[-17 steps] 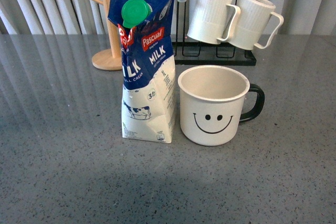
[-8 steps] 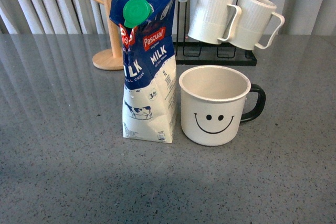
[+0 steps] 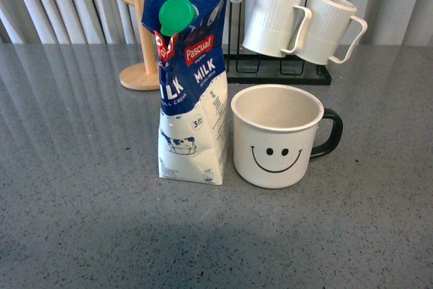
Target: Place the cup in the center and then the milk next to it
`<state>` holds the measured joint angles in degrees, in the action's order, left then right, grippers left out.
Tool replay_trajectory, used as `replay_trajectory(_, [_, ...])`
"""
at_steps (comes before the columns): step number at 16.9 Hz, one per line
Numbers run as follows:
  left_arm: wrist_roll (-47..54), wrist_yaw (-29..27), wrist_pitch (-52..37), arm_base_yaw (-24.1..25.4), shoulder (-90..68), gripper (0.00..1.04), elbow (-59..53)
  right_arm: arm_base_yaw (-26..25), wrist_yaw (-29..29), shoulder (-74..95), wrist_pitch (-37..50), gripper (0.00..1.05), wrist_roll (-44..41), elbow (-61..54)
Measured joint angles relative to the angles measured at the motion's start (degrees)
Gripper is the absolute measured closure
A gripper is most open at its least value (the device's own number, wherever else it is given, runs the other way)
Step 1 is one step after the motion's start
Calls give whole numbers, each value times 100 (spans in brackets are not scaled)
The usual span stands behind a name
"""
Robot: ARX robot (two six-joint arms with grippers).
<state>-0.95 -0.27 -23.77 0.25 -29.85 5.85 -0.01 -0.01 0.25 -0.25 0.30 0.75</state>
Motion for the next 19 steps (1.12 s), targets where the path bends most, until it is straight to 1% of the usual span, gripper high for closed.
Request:
replay_trajectory(1, [4, 31, 81, -55, 164, 104, -85, 0, 2, 2, 0, 7, 0, 0])
replay_trajectory(8, [9, 26, 673, -31, 1088, 104, -374, 0, 2, 0, 0, 7, 0, 0])
replay_trajectory(9, [9, 26, 450, -31, 1126, 104, -505, 0, 2, 0, 0, 7, 0, 0])
replay_trajectory(10, [11, 26, 678, -31, 1231, 104, -505, 0, 2, 0, 2, 7, 0, 0])
replay_trajectory(19, [11, 28, 1386, -31, 2011, 104, -505, 0, 0, 0, 0, 7, 0, 0])
